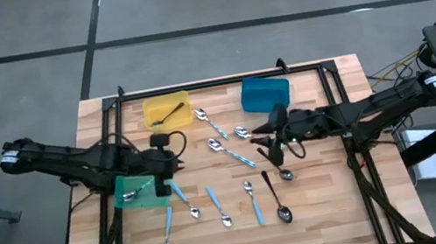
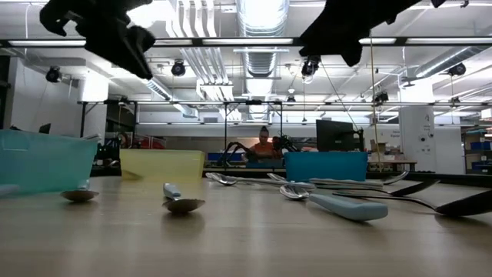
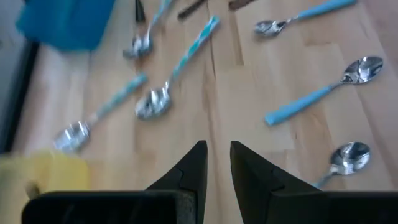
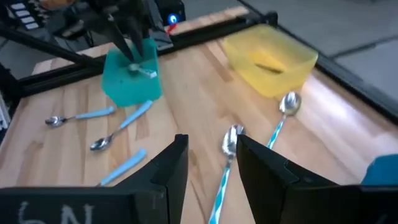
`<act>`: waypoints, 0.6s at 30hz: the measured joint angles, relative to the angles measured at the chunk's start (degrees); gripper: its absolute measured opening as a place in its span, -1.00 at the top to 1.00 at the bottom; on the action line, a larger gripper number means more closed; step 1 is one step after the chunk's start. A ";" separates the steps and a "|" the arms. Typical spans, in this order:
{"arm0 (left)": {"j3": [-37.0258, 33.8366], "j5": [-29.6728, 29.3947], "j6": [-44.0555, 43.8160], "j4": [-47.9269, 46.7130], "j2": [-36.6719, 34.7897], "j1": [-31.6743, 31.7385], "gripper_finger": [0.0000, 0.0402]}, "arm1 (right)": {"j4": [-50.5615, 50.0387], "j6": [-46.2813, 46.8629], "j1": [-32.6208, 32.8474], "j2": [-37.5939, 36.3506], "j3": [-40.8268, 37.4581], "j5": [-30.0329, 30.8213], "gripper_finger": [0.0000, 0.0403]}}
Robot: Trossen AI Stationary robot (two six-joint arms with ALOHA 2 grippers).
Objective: Sort silverware by color (type)
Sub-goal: Put the blue spoon into the blue bin
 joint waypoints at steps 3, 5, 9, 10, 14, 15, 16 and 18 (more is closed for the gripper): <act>-0.79 -0.04 6.24 5.22 -0.94 0.62 0.74 | -3.36 2.30 -0.01 2.74 3.06 0.02 0.38; -2.22 -0.04 9.29 9.64 -2.27 1.20 0.74 | -7.20 4.08 -0.02 4.88 6.15 0.02 0.38; -5.53 -0.01 13.84 18.00 -5.61 2.76 0.74 | -18.03 5.00 -0.02 9.65 13.40 0.03 0.38; -6.34 0.01 14.70 20.50 -6.65 3.30 0.74 | -20.52 5.51 -0.02 10.86 15.07 0.20 0.38; -7.51 -0.04 17.05 25.28 -10.33 5.50 0.74 | -30.12 8.62 -0.02 16.15 22.29 1.79 0.38; -7.56 -0.04 17.31 25.31 -11.14 6.03 0.74 | -32.37 9.12 -0.02 17.37 23.94 1.77 0.38; -7.58 -0.04 17.40 25.33 -11.98 6.55 0.74 | -34.58 9.90 -0.02 18.46 25.57 1.51 0.38; -7.56 -0.04 17.40 25.49 -13.47 7.53 0.74 | -39.38 11.68 -0.02 20.86 28.52 1.36 0.38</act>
